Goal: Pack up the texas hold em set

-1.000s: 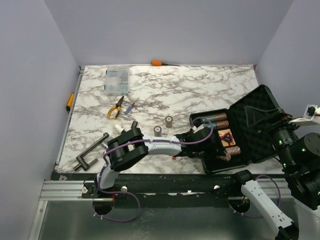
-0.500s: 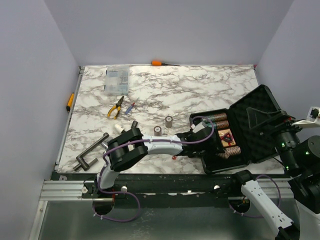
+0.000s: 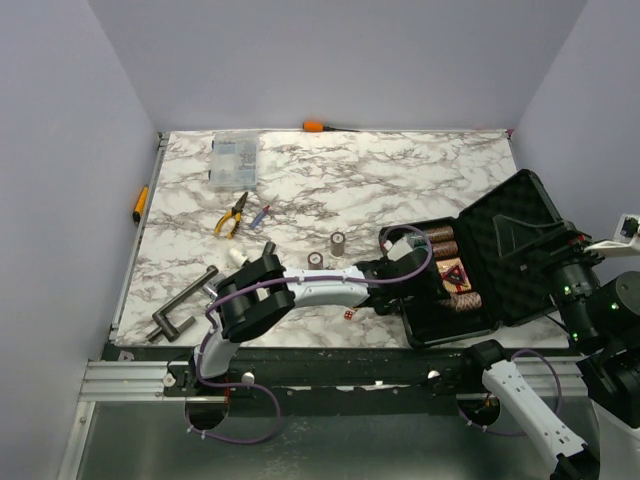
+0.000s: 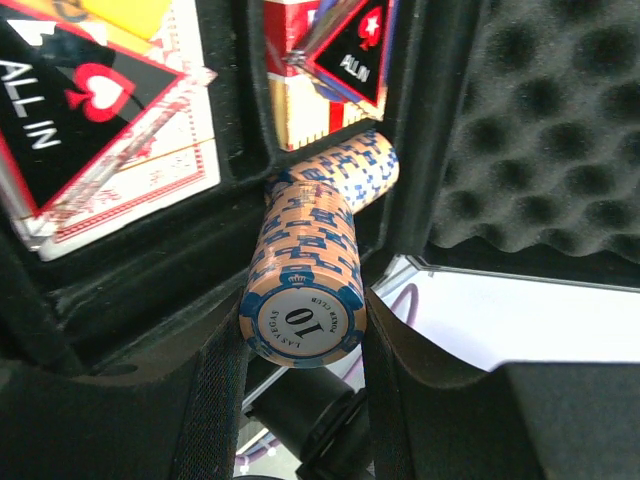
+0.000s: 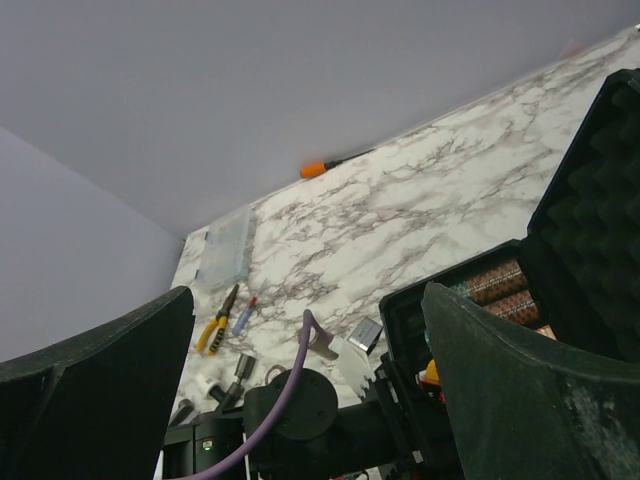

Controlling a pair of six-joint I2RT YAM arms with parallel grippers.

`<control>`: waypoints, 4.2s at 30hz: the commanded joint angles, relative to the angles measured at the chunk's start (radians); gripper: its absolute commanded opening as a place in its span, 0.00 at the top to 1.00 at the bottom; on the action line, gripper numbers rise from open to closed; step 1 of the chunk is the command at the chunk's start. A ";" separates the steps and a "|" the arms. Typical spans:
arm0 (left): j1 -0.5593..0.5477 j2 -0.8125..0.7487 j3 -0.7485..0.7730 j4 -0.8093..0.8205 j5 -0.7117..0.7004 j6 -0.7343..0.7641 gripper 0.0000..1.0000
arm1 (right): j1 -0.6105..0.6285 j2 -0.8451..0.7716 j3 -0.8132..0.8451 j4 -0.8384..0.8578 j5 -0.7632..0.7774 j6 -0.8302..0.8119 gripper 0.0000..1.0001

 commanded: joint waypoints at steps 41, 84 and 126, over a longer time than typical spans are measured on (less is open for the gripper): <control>0.049 -0.134 0.086 -0.129 0.330 0.145 0.17 | 0.003 -0.008 -0.028 -0.011 -0.010 0.090 0.00; 0.377 -1.376 -0.548 -0.873 -0.315 0.685 0.23 | 0.003 0.278 -0.634 -0.179 -0.433 0.287 0.78; 0.377 -1.656 -0.669 -0.954 -0.464 0.726 0.25 | 0.004 0.525 -0.423 -0.079 -0.320 0.111 0.54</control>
